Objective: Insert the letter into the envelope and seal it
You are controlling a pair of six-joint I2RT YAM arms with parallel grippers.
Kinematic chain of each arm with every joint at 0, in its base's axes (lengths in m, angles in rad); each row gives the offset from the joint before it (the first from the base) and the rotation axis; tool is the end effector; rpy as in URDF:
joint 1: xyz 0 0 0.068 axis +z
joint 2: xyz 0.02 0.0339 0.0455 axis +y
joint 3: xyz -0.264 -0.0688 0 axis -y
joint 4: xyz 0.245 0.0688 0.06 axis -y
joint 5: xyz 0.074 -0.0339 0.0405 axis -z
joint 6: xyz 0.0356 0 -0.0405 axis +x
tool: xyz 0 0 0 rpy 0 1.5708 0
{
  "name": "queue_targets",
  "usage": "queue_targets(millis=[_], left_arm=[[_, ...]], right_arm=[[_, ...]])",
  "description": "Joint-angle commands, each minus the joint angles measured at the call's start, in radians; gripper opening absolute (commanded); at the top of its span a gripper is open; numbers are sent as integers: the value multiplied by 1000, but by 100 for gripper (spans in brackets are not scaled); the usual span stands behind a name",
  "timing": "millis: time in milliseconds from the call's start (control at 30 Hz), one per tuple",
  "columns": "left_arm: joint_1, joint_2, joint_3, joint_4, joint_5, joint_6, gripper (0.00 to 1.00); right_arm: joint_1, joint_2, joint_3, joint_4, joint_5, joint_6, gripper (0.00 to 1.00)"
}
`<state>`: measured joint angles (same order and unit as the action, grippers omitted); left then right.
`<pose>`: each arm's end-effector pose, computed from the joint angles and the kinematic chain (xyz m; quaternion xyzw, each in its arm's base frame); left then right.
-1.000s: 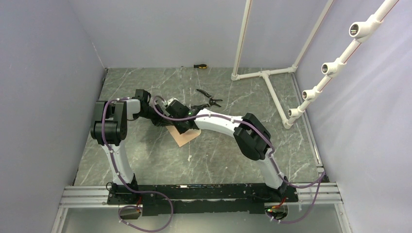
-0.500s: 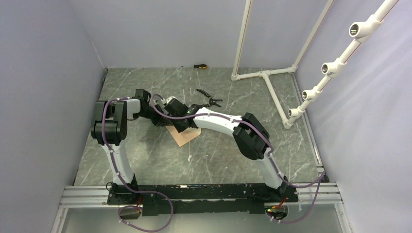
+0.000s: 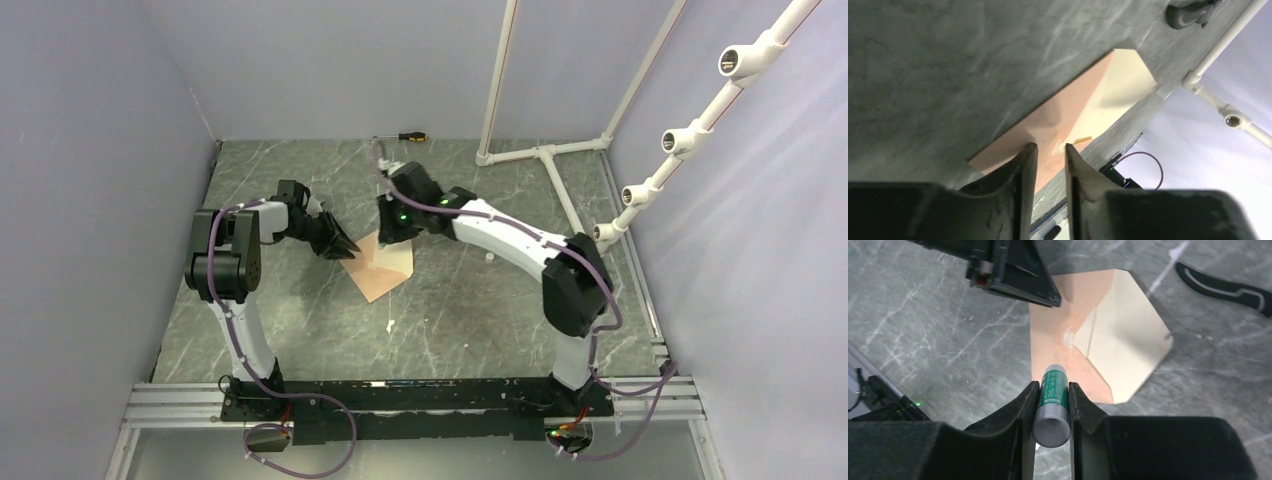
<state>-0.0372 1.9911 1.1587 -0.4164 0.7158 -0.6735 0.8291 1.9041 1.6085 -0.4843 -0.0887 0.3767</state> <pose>0.3678 -0.0371 0.1180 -0.2359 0.8957 -0.3764 0.0205 0.2922 0.3236 0.2720 -0.2234 0.8946 0.2519 0.2938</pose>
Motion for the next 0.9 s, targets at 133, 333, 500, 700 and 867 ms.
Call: queue_targets(millis=[133,333,500,700,867], left_arm=[[-2,-142,59,5,88,113,60],[-7,-203,27,27,110,111,71],[-12,-216,11,4,91,127,76],[-13,-213,-2,1,83,127,80],[-15,-196,7,6,86,117,84]], right_arm=[[-212,-149,-223,119,-355,51,0],[-304,-120,-265,52,-542,32,0],[-404,-56,-279,52,-629,79,0],[-509,30,-315,219,-690,260,0],[-547,115,-322,368,-736,411,4]])
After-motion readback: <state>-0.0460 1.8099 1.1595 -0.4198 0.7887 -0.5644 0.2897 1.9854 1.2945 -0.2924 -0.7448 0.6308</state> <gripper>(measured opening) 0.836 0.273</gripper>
